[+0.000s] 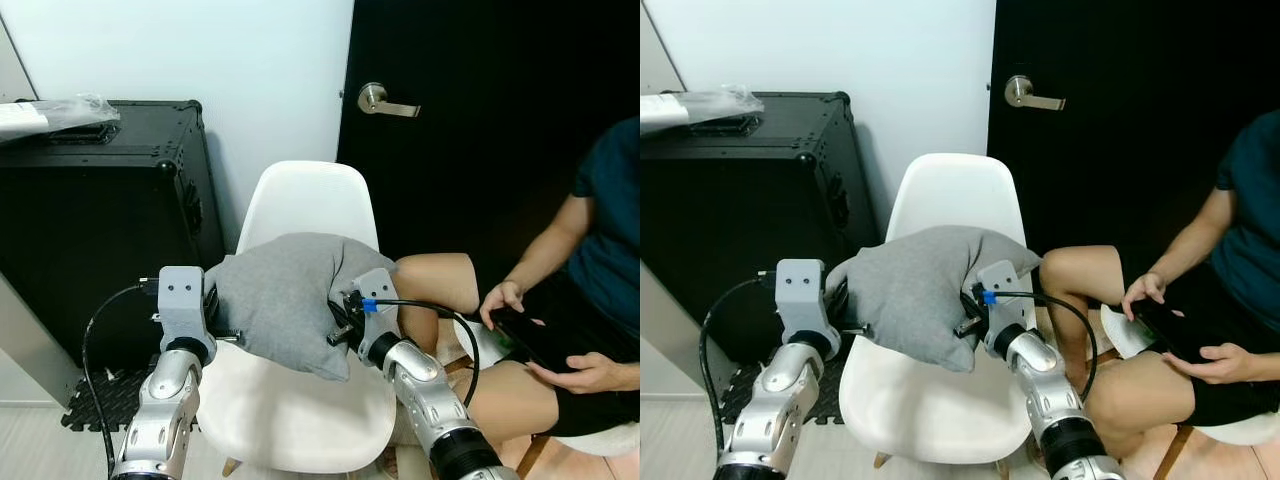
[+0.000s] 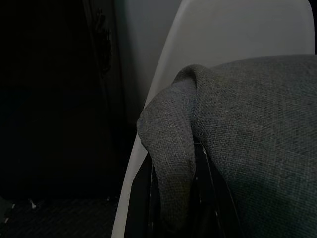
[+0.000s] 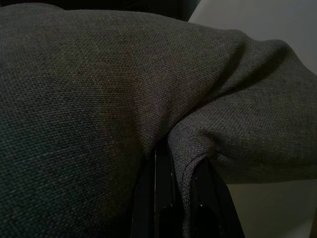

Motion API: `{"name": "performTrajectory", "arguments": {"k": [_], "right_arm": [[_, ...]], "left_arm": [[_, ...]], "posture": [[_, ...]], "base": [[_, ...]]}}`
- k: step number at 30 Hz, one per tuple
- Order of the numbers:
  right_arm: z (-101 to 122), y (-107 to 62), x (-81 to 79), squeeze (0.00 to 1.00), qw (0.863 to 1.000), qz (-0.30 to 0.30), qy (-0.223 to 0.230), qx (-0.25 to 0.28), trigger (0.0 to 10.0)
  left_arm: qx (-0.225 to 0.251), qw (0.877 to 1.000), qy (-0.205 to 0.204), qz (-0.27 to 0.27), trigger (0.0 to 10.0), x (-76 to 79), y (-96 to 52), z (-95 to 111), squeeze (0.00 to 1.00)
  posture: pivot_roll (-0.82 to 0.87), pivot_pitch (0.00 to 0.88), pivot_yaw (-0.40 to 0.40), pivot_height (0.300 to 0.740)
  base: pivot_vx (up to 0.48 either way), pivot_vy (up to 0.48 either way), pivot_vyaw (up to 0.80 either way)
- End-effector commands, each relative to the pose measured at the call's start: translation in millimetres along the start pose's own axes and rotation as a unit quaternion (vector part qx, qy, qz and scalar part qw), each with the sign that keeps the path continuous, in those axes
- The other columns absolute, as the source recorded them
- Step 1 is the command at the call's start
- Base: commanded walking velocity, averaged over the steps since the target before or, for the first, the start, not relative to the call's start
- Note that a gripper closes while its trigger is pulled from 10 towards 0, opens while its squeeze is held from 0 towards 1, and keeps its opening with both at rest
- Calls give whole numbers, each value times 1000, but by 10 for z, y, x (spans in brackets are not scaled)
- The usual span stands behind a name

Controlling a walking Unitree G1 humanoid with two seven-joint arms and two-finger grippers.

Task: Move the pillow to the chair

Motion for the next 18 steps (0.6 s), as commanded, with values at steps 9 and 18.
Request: {"name": "performTrajectory", "arguments": {"k": [9,18], "right_arm": [[56,51,-123,0,999,32,-8,7,10000],[49,56,-110,0,999,34,-9,3,10000]], "left_arm": [[7,999,19,-32,10000,113,7,20,0],[-1,999,36,-36,10000,88,-36,-35,0]], "posture": [[85,90,-62,695],[88,87,-67,660]], "base": [[0,0,0],[0,0,0]]}}
Point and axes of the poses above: a point about 5 cm out from each wrist's last joint towards the gripper, its own y axis pointing out of the wrist towards the gripper, its own z axis along the axis of the wrist's last joint, x = y × z, the point moved 2 cm from there along y, pointing out of the wrist towards the gripper, and after that the axes turned 6 degrees about y, right-handed, at the moved point
